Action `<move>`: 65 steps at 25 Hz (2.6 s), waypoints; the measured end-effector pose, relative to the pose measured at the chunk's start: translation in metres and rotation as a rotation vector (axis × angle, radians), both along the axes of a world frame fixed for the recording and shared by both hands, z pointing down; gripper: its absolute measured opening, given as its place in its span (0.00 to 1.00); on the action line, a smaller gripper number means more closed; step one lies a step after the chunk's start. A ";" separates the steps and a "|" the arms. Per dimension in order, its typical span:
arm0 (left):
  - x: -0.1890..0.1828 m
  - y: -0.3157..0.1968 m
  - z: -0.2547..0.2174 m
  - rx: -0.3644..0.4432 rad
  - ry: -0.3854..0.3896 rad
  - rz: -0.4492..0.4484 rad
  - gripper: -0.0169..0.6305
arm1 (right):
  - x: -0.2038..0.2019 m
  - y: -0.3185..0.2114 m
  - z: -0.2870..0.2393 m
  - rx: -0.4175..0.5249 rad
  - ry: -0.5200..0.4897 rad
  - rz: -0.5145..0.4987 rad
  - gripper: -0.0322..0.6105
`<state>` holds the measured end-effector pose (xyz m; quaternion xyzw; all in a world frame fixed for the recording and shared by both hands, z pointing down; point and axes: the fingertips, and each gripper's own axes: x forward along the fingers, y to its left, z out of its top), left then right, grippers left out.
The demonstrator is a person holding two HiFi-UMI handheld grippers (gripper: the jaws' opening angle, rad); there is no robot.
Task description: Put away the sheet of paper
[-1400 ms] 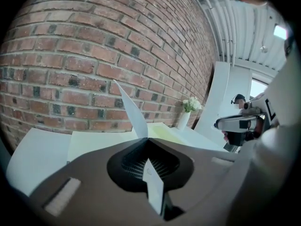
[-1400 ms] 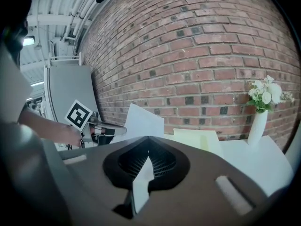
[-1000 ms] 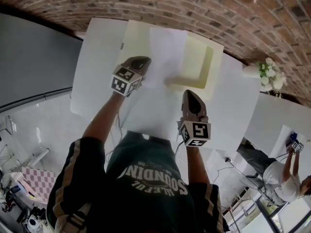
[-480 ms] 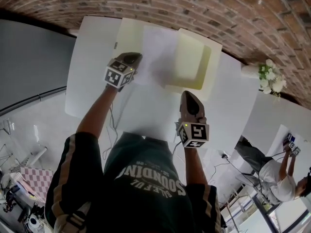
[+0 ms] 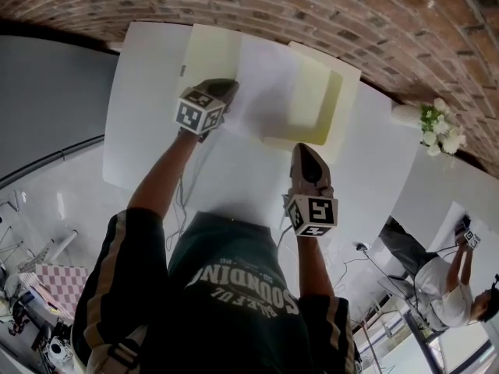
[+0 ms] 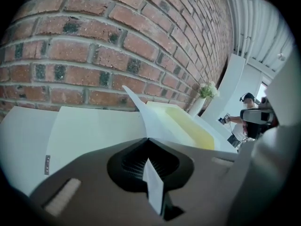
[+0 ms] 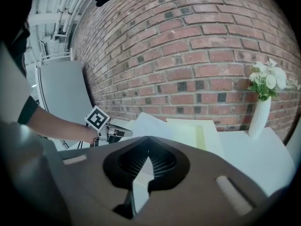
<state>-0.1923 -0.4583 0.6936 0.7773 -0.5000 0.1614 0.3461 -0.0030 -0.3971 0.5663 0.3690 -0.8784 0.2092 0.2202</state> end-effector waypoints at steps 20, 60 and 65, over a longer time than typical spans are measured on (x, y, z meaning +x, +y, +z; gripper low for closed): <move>0.057 -0.028 0.014 -0.050 0.096 0.035 0.04 | 0.014 -0.013 0.010 -0.026 -0.010 0.017 0.05; 0.107 -0.030 0.001 -0.047 0.025 0.071 0.27 | 0.033 0.005 0.005 -0.021 -0.029 0.034 0.05; 0.092 -0.005 -0.037 0.084 -0.051 0.111 0.19 | 0.012 0.017 -0.007 0.007 -0.039 0.006 0.05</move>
